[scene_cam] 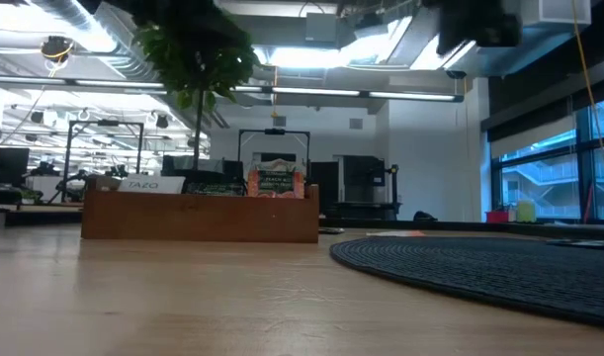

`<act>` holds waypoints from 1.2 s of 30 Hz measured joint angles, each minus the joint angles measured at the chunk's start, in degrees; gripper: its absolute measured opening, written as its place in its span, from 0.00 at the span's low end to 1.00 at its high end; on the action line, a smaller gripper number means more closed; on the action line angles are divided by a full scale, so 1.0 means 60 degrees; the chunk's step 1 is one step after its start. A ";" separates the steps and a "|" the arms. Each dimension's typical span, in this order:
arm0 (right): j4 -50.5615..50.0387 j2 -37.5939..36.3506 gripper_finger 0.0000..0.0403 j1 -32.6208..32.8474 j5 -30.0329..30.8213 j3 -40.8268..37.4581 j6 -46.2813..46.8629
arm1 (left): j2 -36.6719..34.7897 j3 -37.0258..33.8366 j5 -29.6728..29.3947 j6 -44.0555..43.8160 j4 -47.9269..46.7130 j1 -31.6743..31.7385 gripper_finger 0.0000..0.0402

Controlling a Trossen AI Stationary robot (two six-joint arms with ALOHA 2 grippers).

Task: Pick & Place Tea
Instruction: Put the bottom white tea bag into the left section of the wooden organizer

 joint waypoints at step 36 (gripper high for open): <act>-0.0995 0.2429 0.57 0.6777 -0.2457 -0.0022 0.0305 | 0.4008 -0.0004 -0.3361 -0.1296 0.6546 -0.4532 0.01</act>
